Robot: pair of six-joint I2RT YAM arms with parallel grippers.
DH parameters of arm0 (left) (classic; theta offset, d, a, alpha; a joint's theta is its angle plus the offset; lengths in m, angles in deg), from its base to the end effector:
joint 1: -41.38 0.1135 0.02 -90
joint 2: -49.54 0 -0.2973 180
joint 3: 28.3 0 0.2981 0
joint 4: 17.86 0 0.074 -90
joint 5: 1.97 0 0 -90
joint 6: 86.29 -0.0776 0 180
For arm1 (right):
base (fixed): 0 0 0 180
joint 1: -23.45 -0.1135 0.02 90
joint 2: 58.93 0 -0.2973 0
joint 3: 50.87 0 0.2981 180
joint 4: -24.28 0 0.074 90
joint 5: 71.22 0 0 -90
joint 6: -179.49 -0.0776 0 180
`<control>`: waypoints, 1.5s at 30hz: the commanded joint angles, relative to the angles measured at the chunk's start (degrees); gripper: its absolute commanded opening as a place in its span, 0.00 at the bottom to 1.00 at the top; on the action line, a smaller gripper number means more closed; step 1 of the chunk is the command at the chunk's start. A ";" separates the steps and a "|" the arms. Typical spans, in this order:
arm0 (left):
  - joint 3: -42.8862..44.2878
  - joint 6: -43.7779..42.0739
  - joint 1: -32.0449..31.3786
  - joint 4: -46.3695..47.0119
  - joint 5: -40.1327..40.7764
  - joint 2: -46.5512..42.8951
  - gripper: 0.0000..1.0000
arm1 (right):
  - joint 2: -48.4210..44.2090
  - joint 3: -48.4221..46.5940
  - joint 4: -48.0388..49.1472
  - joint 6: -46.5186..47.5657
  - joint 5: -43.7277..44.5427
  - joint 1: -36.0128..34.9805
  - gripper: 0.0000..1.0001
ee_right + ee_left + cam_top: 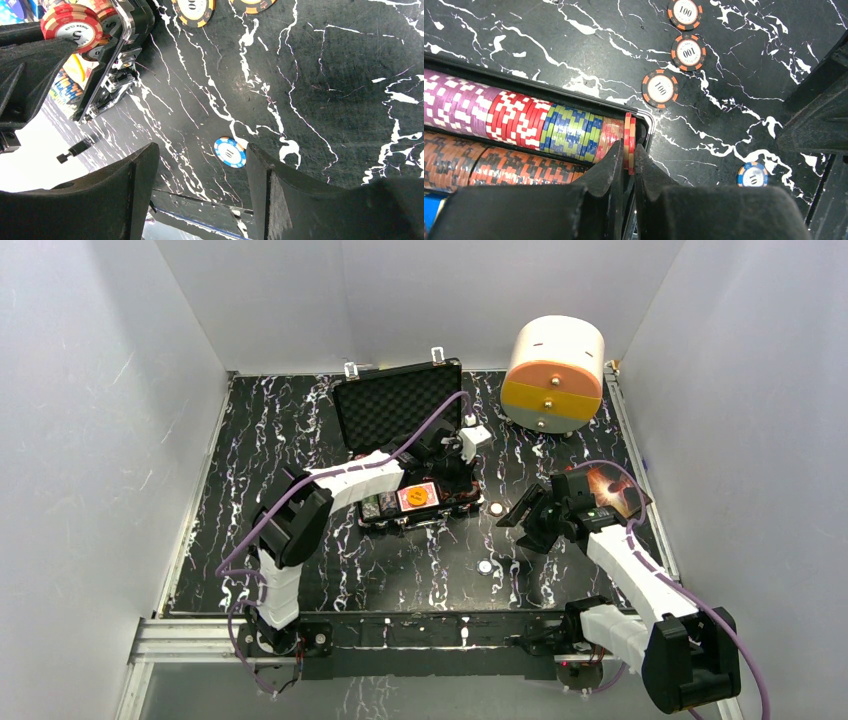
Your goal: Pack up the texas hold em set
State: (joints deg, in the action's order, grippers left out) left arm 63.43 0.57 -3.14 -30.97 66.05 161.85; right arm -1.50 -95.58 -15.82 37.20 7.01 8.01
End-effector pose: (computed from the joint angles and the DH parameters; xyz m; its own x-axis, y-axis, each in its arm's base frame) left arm 0.3599 -0.3947 0.2028 -0.3471 0.4126 -0.8422 0.8926 0.4209 -0.1617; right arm 0.2284 0.0795 0.1789 -0.7699 0.5908 -0.2411 0.3755 0.7249 0.5775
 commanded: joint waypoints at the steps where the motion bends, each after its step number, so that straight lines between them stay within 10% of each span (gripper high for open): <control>1: 2.46 -3.67 0.41 0.20 -1.82 0.72 0.00 | -0.16 -0.29 1.37 0.27 -0.31 0.24 0.72; 13: 1.20 -14.30 -0.38 -0.68 -3.01 -0.80 0.15 | -0.27 0.25 1.85 0.26 0.01 0.27 0.72; 33: -0.05 -5.32 -0.55 3.74 1.97 -5.02 0.32 | 0.89 -0.92 2.30 3.03 0.24 0.24 0.72; 41: -9.99 11.45 1.28 10.62 15.18 -17.86 0.57 | 7.60 -6.44 -1.98 16.96 5.06 0.28 0.73; 45: -16.91 17.93 2.29 10.21 22.98 -25.99 0.91 | 8.75 -7.62 -3.19 19.97 9.29 -0.03 0.72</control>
State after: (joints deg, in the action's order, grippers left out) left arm 51.23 9.03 -2.02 -22.62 79.30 144.54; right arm 6.85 -100.02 -17.26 50.97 11.08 8.01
